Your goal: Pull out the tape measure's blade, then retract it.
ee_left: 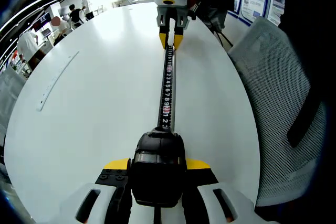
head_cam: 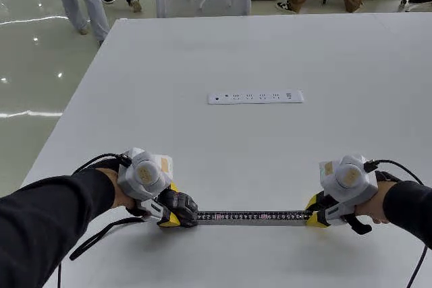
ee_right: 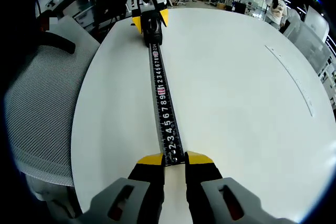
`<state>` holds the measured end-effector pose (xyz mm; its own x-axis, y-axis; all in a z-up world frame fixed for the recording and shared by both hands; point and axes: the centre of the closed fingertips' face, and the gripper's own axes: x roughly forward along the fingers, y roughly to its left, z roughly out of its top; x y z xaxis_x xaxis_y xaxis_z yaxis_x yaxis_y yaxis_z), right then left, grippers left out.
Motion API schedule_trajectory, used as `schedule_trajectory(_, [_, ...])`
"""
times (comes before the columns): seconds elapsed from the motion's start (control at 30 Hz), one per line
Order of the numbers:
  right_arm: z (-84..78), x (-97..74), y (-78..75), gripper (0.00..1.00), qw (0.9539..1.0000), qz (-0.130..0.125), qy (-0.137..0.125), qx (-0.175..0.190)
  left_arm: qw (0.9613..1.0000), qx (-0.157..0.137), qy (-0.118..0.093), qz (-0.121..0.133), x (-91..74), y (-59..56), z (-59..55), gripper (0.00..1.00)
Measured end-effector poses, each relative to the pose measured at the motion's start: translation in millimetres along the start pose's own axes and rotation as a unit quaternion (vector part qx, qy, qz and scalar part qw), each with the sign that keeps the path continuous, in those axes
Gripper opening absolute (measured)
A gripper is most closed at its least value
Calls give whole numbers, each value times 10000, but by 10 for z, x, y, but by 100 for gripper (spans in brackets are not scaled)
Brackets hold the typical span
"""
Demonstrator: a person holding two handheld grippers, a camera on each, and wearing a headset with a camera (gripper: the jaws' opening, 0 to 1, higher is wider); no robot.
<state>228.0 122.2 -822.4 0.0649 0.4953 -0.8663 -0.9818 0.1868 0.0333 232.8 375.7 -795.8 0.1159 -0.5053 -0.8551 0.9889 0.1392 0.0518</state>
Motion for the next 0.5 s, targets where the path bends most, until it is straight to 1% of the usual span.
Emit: schedule_trajectory(0.5, [2, 15, 10, 11, 10000, 8, 22, -11, 10000, -15, -10, 16, 3, 2, 1, 33])
